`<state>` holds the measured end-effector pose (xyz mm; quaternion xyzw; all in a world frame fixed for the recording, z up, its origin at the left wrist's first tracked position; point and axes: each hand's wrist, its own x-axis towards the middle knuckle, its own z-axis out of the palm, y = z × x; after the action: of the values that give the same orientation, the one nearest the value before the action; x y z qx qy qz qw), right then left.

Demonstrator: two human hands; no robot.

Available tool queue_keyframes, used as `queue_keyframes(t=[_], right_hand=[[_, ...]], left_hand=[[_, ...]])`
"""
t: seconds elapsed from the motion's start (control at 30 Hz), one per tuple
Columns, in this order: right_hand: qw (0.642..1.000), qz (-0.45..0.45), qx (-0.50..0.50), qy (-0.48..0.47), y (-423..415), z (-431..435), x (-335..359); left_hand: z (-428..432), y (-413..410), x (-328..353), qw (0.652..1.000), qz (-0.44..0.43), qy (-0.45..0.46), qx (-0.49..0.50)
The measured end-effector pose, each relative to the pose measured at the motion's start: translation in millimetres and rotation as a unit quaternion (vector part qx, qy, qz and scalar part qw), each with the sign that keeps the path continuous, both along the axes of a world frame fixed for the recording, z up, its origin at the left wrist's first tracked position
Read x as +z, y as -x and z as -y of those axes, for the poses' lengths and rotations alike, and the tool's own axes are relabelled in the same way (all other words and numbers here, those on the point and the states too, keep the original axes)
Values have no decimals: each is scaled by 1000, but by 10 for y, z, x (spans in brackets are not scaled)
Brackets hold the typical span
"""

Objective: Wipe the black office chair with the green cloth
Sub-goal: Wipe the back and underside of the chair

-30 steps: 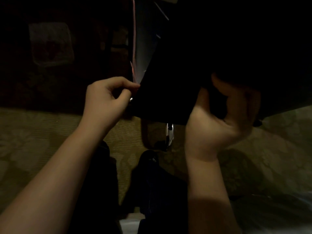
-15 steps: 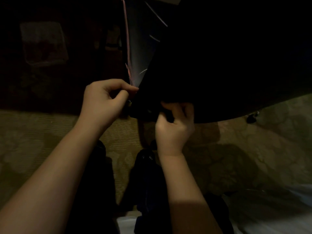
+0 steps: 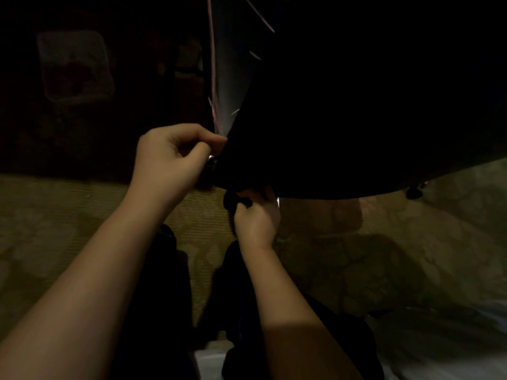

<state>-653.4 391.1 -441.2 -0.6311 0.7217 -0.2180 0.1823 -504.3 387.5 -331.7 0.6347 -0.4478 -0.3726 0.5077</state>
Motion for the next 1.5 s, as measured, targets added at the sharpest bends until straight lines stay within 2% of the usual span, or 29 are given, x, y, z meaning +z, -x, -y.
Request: queue_keyframes(t=[0.07, 0.13, 0.2, 0.33, 0.43, 0.6, 0.77, 0.93, 1.07, 1.23, 1.33, 1.43, 1.5], right_hand=[[1000, -8, -1, 26, -11, 7, 65], [998, 30, -10, 52, -56, -3, 237], [990, 70, 3, 123, -97, -4, 442], [950, 77, 56, 298, -98, 21, 917], [912, 78, 55, 399, -49, 57, 1266], [866, 107, 42, 487, -3, 86, 1675], [847, 72, 54, 523, -62, 76, 1704], [868, 10, 79, 491, -139, 64, 1471], [887, -47, 85, 451, -160, 43, 1127], [927, -85, 103, 349, -190, -29, 618], [944, -131, 134, 270, -205, -109, 335], [952, -141, 146, 227, -194, -156, 103], [965, -110, 125, 205, -191, -154, 7]], left_hand=[[-7, 10, -6, 1000, -12, 0, -2], [-7, 10, -8, 1000, -19, 3, -5], [7, 6, -12, 1000, -17, 7, -8], [22, -26, -34, 1000, -15, 4, -12], [17, -40, -31, 1000, -18, 8, -24], [6, -31, -25, 998, -39, -5, -52], [10, -1, -19, 997, -37, -9, -74], [5, 24, -19, 992, -49, -18, -119], [19, 56, -43, 993, -40, -20, -111], [39, 83, -180, 992, 52, -74, -83], [49, 63, -240, 989, 70, -104, -78], [48, 69, -241, 988, 53, -108, -93], [34, 70, -219, 989, 31, -103, -105]])
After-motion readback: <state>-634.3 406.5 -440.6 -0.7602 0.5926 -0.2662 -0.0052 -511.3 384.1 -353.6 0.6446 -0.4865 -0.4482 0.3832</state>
